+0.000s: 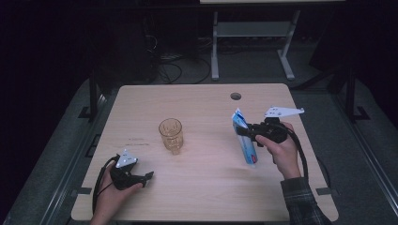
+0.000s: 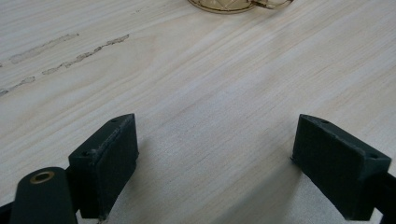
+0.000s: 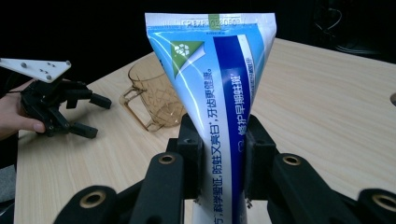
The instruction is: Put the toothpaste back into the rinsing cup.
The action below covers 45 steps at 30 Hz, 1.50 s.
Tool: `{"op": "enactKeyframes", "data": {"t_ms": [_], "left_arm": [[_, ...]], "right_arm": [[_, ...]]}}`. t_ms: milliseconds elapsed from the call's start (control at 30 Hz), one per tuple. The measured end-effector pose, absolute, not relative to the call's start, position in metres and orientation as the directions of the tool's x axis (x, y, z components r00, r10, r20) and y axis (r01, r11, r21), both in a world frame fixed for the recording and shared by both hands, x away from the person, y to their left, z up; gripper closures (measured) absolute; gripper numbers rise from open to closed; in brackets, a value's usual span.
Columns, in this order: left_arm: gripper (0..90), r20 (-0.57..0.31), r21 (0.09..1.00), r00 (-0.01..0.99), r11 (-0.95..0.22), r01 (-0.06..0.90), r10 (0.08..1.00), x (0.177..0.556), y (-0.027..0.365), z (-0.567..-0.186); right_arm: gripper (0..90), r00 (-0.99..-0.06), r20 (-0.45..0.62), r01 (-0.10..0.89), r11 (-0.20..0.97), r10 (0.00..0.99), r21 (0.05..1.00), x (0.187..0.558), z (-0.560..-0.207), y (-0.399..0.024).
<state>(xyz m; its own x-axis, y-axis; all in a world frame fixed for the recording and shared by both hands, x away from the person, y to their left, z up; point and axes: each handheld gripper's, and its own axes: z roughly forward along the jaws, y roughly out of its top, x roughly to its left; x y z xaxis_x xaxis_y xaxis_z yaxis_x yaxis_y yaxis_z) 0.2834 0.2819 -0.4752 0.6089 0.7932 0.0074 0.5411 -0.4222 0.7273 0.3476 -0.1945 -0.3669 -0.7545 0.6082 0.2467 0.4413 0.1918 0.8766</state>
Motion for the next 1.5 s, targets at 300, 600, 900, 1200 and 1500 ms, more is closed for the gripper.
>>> {"op": "enactKeyframes", "data": {"t_ms": [300, 600, 900, 1200, 1500], "left_arm": [[13.2, 0.008, 0.727, 0.610, -0.423, 0.541, 0.793, 0.283, 0.282, -0.475], [13.2, 0.007, 0.727, 0.608, -0.421, 0.542, 0.794, 0.283, 0.282, -0.475], [13.2, 0.006, 0.727, 0.609, -0.422, 0.542, 0.793, 0.283, 0.282, -0.475], [13.2, 0.008, 0.726, 0.612, -0.425, 0.541, 0.791, 0.284, 0.282, -0.475], [13.2, 0.008, 0.727, 0.613, -0.425, 0.539, 0.790, 0.283, 0.282, -0.475]], "right_arm": [[72.6, -0.780, 0.224, 0.414, 0.215, 0.584, 0.884, 0.359, -0.354, -0.172], [72.6, -0.801, 0.214, 0.391, 0.219, 0.559, 0.894, 0.372, -0.340, -0.152], [72.5, -0.818, 0.201, 0.374, 0.232, 0.539, 0.898, 0.383, -0.325, -0.132], [72.4, -0.832, 0.189, 0.355, 0.237, 0.522, 0.904, 0.395, -0.311, -0.114], [72.4, -0.845, 0.180, 0.339, 0.245, 0.504, 0.908, 0.405, -0.299, -0.092]]}}
